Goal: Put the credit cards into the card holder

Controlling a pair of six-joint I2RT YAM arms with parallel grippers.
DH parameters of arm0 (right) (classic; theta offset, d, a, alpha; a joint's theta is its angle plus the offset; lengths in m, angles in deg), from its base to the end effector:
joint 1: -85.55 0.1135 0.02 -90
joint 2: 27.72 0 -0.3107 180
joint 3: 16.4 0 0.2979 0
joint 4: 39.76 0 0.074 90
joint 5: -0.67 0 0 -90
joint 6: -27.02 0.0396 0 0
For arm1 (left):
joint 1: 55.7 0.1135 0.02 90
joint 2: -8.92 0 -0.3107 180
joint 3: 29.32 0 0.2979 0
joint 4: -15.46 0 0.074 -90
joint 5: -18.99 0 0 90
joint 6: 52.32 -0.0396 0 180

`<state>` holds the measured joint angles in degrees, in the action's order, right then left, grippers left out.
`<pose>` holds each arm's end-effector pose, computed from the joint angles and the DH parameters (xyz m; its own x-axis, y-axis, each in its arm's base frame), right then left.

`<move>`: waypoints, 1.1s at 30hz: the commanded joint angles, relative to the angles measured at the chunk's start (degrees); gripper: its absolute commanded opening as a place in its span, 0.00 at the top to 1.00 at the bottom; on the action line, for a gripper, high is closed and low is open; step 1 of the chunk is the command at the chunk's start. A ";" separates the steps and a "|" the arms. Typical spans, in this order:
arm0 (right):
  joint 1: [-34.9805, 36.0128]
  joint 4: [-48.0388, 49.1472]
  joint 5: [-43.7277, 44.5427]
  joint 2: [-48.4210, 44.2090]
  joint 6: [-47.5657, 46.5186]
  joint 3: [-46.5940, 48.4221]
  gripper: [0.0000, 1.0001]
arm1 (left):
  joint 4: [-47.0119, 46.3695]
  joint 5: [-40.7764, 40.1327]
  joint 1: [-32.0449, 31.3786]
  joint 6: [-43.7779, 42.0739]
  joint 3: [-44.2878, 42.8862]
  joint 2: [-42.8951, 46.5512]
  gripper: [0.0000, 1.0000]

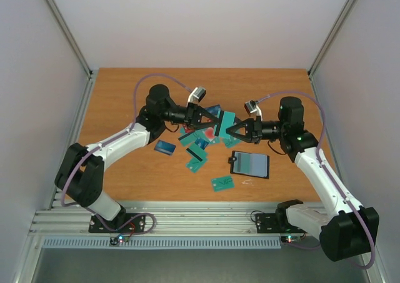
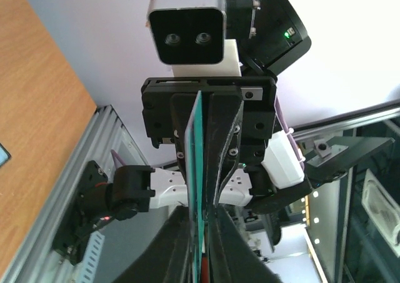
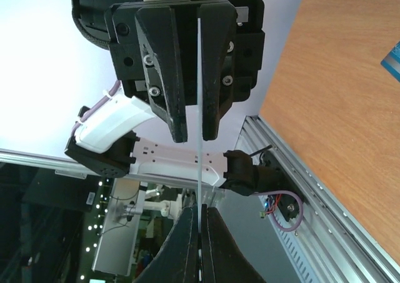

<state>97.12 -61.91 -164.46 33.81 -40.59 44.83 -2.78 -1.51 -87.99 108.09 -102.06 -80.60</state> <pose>0.2349 0.0871 0.3529 -0.6989 -0.0433 -0.7140 -0.7142 0.0960 0.6933 0.3103 -0.2399 0.3404 -0.9148 0.1878 -0.3577 0.3484 -0.0813 -0.9338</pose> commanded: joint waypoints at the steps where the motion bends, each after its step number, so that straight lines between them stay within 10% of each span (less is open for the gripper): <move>1: -0.32 -2.31 -1.55 0.07 -2.18 2.66 0.99 | 1.21 0.51 -1.17 -2.71 -2.38 -0.84 0.96; 4: -0.43 -9.90 0.63 -0.05 -7.02 4.38 0.98 | 4.99 -0.92 -1.81 -5.49 -2.98 -0.67 1.00; 7: -1.83 -28.30 11.67 0.36 -17.99 8.53 0.71 | 14.13 -3.26 -2.83 -10.05 -4.72 -0.79 1.00; 12: -14.70 -43.92 26.01 0.94 -21.38 7.68 0.57 | 33.19 -8.70 -6.32 -25.27 -9.24 -3.31 1.00; 22: -20.58 -51.73 53.02 1.33 -21.00 4.71 0.59 | 41.43 -14.75 -12.01 -32.22 -14.76 -12.16 1.00; 33: -20.63 -51.98 61.25 4.68 -12.75 -1.81 0.56 | 49.75 -18.99 -15.33 -37.13 -19.50 -19.10 1.00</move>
<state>76.82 -112.75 -108.31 37.86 -58.14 45.39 43.12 -18.34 -102.52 74.21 -119.22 -97.12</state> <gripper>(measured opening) 0.437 0.009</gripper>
